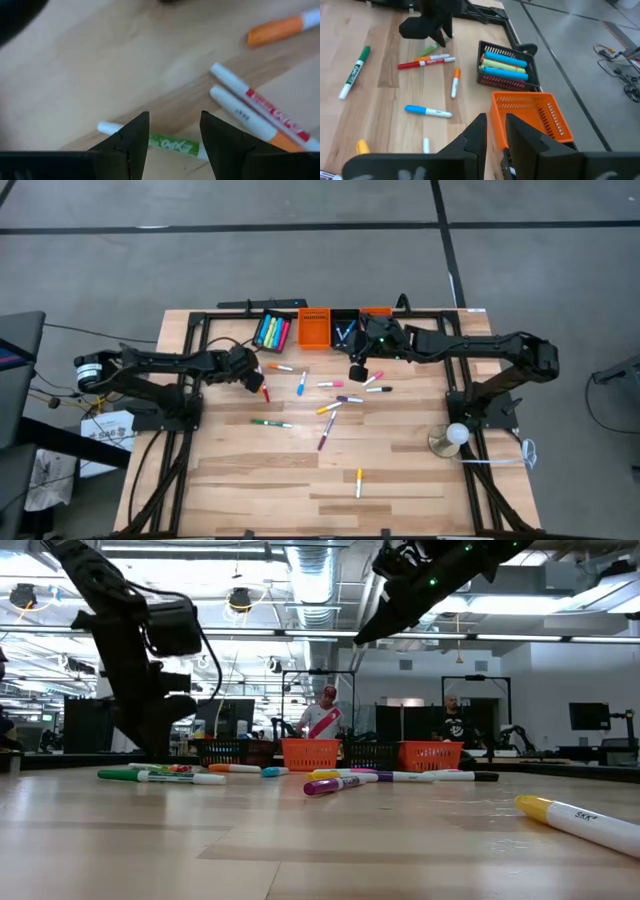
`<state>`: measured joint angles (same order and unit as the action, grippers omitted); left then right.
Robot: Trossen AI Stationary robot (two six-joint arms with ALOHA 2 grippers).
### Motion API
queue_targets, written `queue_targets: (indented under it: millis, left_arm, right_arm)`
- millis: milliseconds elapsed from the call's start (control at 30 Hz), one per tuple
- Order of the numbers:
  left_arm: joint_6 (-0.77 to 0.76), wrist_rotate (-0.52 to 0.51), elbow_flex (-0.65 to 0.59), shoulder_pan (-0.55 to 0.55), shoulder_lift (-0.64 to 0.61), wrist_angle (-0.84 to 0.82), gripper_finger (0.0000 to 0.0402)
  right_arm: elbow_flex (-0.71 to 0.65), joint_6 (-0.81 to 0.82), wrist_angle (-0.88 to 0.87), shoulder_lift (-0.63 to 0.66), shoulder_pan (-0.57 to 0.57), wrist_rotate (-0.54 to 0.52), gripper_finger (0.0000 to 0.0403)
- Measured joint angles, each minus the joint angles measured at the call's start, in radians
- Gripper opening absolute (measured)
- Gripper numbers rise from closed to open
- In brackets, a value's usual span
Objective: Pick & Place Markers
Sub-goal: Put the small light green marker pen into the right black basket
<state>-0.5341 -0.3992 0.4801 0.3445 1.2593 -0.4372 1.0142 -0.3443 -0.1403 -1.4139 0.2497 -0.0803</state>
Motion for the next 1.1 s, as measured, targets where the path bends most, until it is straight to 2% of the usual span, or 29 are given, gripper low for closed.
queue_targets:
  millis: [167, 367, 800, 867, 967, 1100]
  left_arm:
    - [0.036, 0.020, 0.000, 0.000, 0.040, -0.002, 0.0173]
    - [0.064, 0.110, 0.000, -0.012, 0.044, -0.006, 0.0173]
    - [0.064, 0.102, 0.029, -0.046, 0.034, -0.014, 0.0173]
    - [0.096, 0.100, 0.040, -0.046, 0.013, -0.020, 0.0173]
    - [0.226, 0.071, 0.060, -0.046, -0.036, -0.023, 0.0173]
    - [0.371, 0.060, 0.082, -0.046, -0.117, -0.112, 0.0173]
  right_arm:
    - [0.000, -0.003, -0.001, 0.000, 0.001, 0.000, 0.0063]
    - [0.000, -0.004, -0.011, -0.001, 0.001, 0.002, 0.0063]
    - [0.000, -0.003, -0.009, -0.001, 0.001, 0.002, 0.0063]
    - [0.000, -0.004, -0.009, -0.001, 0.001, 0.002, 0.0063]
    - [0.000, -0.004, -0.001, -0.001, 0.001, 0.002, 0.0063]
    - [0.000, -0.004, 0.003, -0.001, 0.001, 0.002, 0.0063]
